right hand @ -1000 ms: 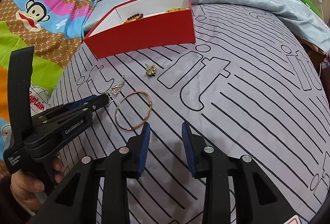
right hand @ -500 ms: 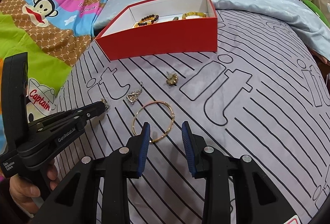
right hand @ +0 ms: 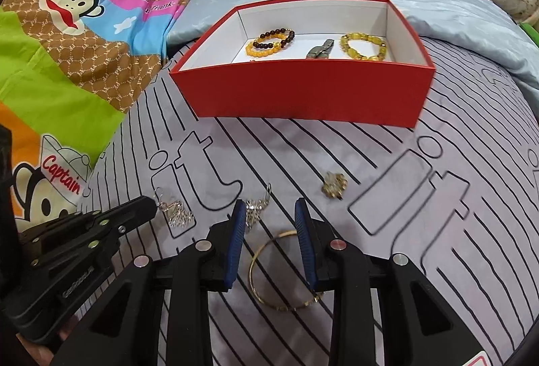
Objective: Organize jewelry
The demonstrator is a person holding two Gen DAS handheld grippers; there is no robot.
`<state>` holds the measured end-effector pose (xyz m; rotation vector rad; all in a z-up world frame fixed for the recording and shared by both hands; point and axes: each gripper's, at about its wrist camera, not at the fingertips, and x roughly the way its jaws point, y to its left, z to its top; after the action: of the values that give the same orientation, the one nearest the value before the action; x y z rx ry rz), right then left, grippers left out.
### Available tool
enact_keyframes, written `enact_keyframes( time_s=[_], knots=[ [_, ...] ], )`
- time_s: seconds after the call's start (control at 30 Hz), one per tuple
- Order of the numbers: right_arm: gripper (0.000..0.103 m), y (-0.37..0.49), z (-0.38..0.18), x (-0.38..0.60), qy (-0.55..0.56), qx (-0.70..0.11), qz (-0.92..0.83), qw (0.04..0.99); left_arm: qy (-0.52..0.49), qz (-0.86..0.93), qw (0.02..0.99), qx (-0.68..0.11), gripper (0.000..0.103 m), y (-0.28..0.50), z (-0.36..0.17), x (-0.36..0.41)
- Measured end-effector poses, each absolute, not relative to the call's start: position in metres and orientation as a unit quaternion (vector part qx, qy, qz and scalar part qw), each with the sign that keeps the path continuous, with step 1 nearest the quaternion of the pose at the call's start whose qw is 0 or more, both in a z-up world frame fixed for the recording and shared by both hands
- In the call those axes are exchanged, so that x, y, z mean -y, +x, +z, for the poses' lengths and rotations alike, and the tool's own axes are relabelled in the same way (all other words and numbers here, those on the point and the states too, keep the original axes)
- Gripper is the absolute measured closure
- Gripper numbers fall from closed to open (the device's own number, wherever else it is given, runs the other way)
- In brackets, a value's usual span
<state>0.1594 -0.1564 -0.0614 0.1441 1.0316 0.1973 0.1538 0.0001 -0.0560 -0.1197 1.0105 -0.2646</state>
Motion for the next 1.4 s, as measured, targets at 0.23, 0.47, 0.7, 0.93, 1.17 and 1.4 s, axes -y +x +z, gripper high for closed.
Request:
enact_keyframes(
  time_s=[0.23,0.47,0.7,0.93,1.17,1.4],
  knots=[
    [0.088,0.175,-0.073,0.147,0.064,-0.5,0.098,0.858,-0.061,-0.12,0.865,-0.483,0.103,0.158,-0.057,-0.009],
    [0.102,0.182,-0.081,0.143,0.06,-0.506,0.097,0.855,-0.065,-0.12,0.865,-0.483,0.103,0.16,-0.057,-0.013],
    [0.103,0.174,-0.068,0.155,0.072,-0.49,0.091,0.864,-0.068,-0.121,0.866,-0.481,0.103,0.158,-0.053,-0.013],
    [0.103,0.16,-0.021,0.178,0.083,-0.448,0.082,0.886,-0.067,-0.134,0.873,-0.465,0.103,0.16,-0.034,-0.009],
    [0.103,0.157,0.03,0.201,0.077,-0.404,0.075,0.909,-0.067,-0.15,0.883,-0.44,0.103,0.166,-0.002,-0.003],
    [0.103,0.182,0.07,0.215,0.066,-0.37,0.074,0.924,-0.056,-0.171,0.898,-0.401,0.103,0.191,0.04,0.012]
  ],
)
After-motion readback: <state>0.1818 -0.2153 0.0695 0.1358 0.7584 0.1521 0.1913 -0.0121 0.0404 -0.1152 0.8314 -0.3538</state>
